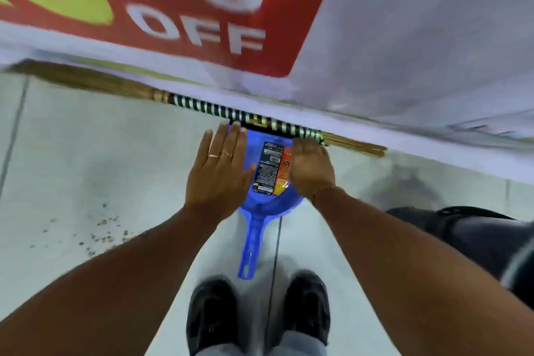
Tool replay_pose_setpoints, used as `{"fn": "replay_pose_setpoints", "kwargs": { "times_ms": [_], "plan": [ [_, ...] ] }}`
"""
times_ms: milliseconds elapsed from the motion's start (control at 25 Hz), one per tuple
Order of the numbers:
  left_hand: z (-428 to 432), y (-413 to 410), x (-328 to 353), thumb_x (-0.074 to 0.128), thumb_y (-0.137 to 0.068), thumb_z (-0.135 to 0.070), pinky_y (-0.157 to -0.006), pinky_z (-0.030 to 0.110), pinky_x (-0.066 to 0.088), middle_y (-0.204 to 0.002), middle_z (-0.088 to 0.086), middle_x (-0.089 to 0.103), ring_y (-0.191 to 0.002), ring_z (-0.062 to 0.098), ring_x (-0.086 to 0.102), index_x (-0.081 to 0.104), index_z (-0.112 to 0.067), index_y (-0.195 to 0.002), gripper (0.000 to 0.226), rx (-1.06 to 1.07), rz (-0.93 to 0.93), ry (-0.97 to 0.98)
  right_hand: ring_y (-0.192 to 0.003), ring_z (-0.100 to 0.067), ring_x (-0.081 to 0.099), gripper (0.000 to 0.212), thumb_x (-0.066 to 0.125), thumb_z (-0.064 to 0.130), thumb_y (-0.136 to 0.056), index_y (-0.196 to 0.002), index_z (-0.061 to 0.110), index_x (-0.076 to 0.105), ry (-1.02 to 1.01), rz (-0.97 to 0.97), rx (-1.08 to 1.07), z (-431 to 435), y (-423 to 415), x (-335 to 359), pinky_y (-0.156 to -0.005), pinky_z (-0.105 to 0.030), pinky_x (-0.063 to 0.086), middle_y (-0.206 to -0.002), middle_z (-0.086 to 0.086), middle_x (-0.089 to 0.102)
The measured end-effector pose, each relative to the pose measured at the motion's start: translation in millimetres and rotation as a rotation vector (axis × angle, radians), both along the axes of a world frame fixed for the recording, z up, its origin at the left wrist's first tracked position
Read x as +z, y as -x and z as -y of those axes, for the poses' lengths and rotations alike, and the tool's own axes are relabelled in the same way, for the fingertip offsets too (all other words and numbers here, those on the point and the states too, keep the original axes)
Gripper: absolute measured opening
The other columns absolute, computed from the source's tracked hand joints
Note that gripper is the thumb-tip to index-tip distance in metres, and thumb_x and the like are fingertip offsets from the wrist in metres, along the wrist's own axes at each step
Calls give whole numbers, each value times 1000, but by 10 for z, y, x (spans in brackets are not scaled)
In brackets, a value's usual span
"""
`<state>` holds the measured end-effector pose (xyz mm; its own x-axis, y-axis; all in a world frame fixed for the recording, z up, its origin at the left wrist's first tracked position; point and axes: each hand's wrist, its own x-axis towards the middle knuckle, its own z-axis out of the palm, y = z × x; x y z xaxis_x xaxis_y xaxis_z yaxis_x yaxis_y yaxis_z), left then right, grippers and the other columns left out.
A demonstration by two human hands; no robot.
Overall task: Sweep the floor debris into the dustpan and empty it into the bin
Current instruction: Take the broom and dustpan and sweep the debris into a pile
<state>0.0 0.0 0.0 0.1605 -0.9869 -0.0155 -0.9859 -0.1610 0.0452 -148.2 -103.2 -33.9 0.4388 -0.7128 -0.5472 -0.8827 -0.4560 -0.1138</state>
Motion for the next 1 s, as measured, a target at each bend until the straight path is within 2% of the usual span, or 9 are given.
{"fn": "replay_pose_setpoints", "kwargs": {
  "times_ms": [160, 240, 360, 480, 640, 760, 800, 920, 1000],
  "plan": [
    [239, -33, -765, 37, -91, -38, -104, 54, 41, -137, 21, 53, -128, 37, 48, 47, 3, -131, 58, -139, 35, -1, -130, -33, 38, 46, 41, 6, -91, -136, 2, 38, 163, -3, -50, 449, -90, -688, -107, -44, 30, -139, -19, 45],
    [249, -6, -918, 37, -92, -38, -104, 53, 41, -137, 21, 53, -128, 36, 48, 47, 3, -132, 58, -114, 13, -22, -121, -36, 44, 41, 44, 5, -87, -128, 0, 45, 205, 0, -23, 464, -165, -803, -100, -44, 34, -130, -21, 52],
    [178, 50, -981, 38, -93, -37, -106, 55, 39, -138, 23, 50, -130, 39, 45, 45, 5, -133, 58, -39, -9, -35, -116, -38, 46, 39, 44, 2, -85, -124, -4, 46, 230, 2, 45, 366, -238, -754, -95, -46, 37, -124, -24, 53],
    [-53, 161, -674, 39, -93, -36, -110, 55, 30, -143, 25, 44, -134, 40, 39, 38, 6, -136, 60, 109, -142, -139, -110, -40, 47, 42, 47, 4, -81, -122, -3, 47, 227, 8, 87, 194, -195, -380, -88, -47, 40, -119, -25, 53],
    [-654, 278, 272, 50, -92, -31, -113, 55, 24, -145, 26, 41, -136, 41, 35, 36, 6, -137, 60, 327, -268, -255, -106, -38, 51, 43, 59, 15, -77, -117, 2, 51, 0, 66, 181, -254, -143, 547, -81, -44, 47, -123, -19, 50],
    [-1144, 288, 1182, 56, -89, -29, -112, 56, 25, -142, 25, 44, -134, 41, 37, 40, 6, -135, 60, 425, -314, -305, -100, -41, 61, 58, 51, 19, -89, -143, 21, 31, -121, 37, 200, -647, -68, 1302, -80, -46, 51, -137, -9, 44],
    [-1294, 286, 1422, 58, -88, -29, -112, 55, 26, -141, 24, 46, -134, 40, 39, 41, 6, -135, 61, 426, -316, -325, -99, -40, 62, 56, 46, 23, -94, -146, 28, 25, -127, 10, 231, -775, -39, 1496, -81, -46, 51, -137, -8, 45],
    [-1680, 178, 1994, 60, -86, -30, -109, 54, 32, -138, 23, 50, -131, 38, 44, 45, 5, -133, 61, 412, -287, -369, -101, -40, 61, 47, 37, 27, -99, -145, 31, 26, -165, -21, 180, -1155, -39, 1938, -83, -46, 50, -128, -13, 55],
    [-1911, 68, 2207, 55, -89, -32, -113, 52, 27, -142, 22, 45, -135, 37, 39, 40, 4, -136, 61, 413, -272, -371, -99, -40, 61, 47, 37, 22, -98, -142, 32, 28, -201, -60, 172, -1431, -91, 2134, -82, -45, 50, -120, -15, 60]
  ]
}}
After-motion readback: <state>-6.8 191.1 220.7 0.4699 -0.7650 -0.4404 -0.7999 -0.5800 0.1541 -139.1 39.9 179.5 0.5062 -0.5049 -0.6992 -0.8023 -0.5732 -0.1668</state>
